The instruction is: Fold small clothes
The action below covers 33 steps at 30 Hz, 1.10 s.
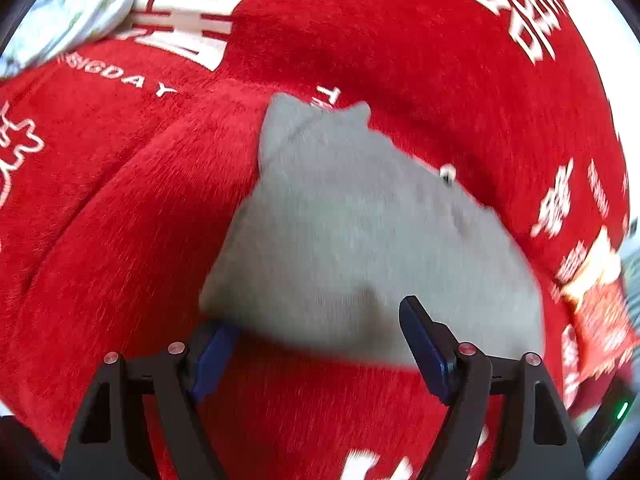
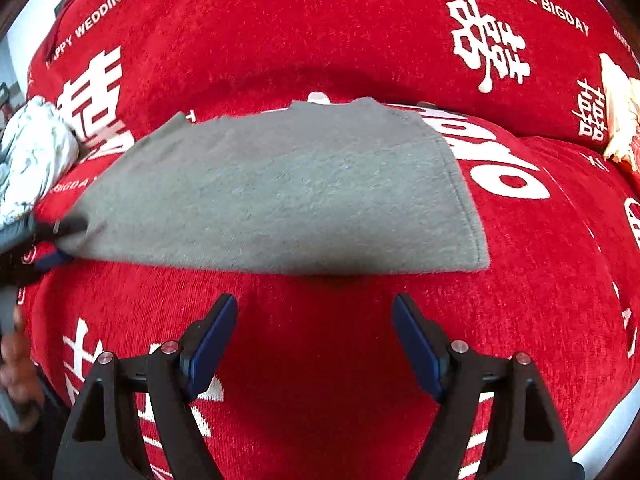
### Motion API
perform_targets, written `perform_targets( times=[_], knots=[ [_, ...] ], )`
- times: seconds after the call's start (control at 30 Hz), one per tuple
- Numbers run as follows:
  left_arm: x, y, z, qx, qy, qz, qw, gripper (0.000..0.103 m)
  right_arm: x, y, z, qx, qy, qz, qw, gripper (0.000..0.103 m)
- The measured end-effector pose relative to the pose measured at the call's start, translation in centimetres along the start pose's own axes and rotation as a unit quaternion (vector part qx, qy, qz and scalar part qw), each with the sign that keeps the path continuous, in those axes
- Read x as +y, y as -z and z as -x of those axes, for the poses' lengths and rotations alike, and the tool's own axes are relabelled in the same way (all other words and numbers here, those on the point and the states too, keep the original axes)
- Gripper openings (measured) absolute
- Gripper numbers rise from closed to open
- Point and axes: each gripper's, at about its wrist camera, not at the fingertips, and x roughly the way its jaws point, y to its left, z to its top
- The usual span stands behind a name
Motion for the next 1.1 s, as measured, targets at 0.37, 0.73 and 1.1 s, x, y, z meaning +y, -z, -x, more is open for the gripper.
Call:
perform_targets(
  times=[0.37, 0.73, 1.1],
  knots=[
    [3.8, -1.2, -1.2, -0.006, 0.098, 0.081, 0.9918, 0.019, 2.1, -3.8, -0.8, 0.02, -0.006, 0.025, 0.999, 0.082],
    [4.6, -0.5, -1.0, -0.027, 0.121, 0.061, 0.9905, 0.014, 15.4, -16.4, -10.1, 0.086, -0.08, 0.072, 0.991, 0.083],
    [5.1, -0.7, -1.1, -0.02, 0.133, 0.066, 0.9887, 0.015, 29.6, -19.3, -21.2, 0.162, -0.023, 0.163, 0.973, 0.091]
  ],
)
